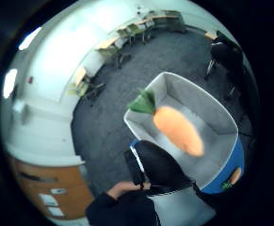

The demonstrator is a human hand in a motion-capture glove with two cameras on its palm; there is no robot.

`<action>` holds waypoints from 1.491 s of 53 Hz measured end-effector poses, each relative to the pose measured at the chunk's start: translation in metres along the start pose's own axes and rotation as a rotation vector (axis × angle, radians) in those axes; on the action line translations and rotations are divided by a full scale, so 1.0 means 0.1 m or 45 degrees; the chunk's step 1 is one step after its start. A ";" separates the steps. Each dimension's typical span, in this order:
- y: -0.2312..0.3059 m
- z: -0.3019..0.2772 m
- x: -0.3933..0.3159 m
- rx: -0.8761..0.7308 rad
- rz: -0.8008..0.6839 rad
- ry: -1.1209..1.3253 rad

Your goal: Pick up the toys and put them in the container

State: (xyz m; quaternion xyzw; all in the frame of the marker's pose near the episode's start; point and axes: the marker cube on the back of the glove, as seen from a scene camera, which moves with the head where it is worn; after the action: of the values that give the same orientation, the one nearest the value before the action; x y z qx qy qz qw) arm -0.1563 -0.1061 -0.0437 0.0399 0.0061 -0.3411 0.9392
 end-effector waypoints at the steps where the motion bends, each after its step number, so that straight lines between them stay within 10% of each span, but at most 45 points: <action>1: -0.02 -0.02 -0.05 0.004 0.045 -0.002; 10: -0.11 -0.25 -0.75 0.032 0.235 -0.107; 38: 1.72 -0.36 1.64 0.067 0.668 0.043; 79: 3.06 1.98 2.63 -0.347 0.941 0.016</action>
State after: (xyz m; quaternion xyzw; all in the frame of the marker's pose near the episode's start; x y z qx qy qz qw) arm 0.2388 -0.0560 0.1647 -0.0835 0.0424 0.0242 0.9953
